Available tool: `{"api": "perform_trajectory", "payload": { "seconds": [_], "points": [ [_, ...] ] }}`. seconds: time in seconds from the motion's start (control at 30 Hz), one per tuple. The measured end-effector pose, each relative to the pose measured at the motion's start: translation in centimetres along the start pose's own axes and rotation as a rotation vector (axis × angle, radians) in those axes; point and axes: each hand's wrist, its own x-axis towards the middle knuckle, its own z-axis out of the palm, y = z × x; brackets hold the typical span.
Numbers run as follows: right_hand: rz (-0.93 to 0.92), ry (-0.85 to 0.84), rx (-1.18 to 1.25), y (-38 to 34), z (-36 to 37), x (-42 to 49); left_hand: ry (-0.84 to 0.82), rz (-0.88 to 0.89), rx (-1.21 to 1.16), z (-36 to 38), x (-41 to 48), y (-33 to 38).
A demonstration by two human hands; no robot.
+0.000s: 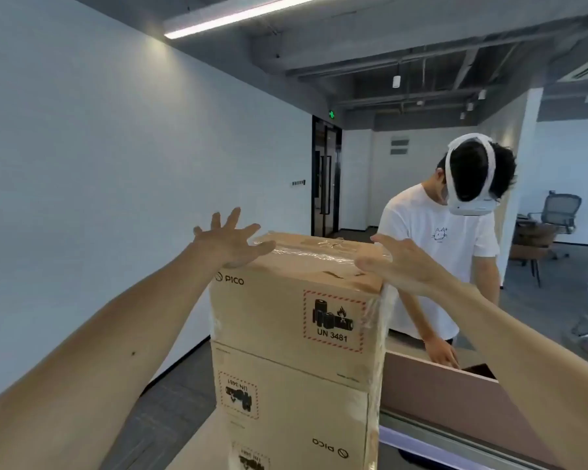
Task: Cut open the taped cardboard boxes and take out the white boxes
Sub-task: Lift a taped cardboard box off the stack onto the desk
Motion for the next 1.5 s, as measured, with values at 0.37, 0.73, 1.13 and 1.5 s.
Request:
{"api": "perform_trajectory", "payload": {
  "seconds": [0.37,0.73,1.13,1.5],
  "points": [
    [0.307,-0.105,-0.068,-2.2,3.1,4.8,-0.310,0.114,-0.203,1.9,6.7,-0.3],
    [0.308,-0.029,-0.087,-3.2,3.5,4.5,-0.217,0.265,-0.318,2.1,7.3,-0.5],
    [0.289,0.212,-0.005,-2.3,0.0,-0.2,-0.002,0.292,-0.339,-2.4,3.1,2.9],
    [0.234,0.481,0.053,4.6,-10.1,-12.9,0.188,0.400,-0.511,-6.4,-6.8,15.3]
  ]
}}
